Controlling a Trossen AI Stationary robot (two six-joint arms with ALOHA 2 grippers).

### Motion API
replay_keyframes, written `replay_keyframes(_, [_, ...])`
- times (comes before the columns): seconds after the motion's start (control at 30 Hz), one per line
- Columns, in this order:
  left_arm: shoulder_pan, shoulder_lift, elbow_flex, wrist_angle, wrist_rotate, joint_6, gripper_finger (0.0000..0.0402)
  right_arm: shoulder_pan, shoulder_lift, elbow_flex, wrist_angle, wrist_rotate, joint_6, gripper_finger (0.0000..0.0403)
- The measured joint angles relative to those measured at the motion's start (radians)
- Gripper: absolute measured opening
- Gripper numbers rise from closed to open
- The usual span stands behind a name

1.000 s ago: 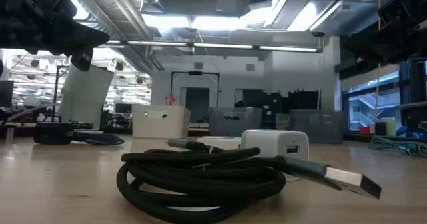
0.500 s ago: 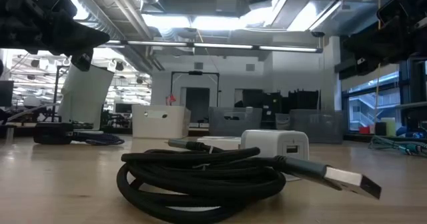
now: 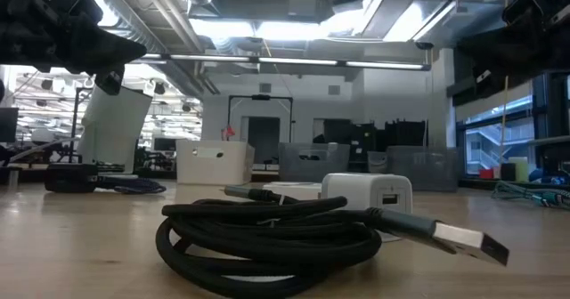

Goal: Pick and place items into bin
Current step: Put the top blue charger cable into the left black bin

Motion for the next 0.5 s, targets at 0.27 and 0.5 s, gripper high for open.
replay_keyframes(0.27, [0.0,0.0,0.0,0.0,0.0,0.0,0.0004,-0.002,0.133,0.046,0.064,0.237,-0.061,0.0005])
replay_keyframes(0.5, [0.0,0.0,0.0,0.0,0.0,0.0,0.0004,-0.038,0.391,0.299,-0.205,0.437,0.081,0.0002])
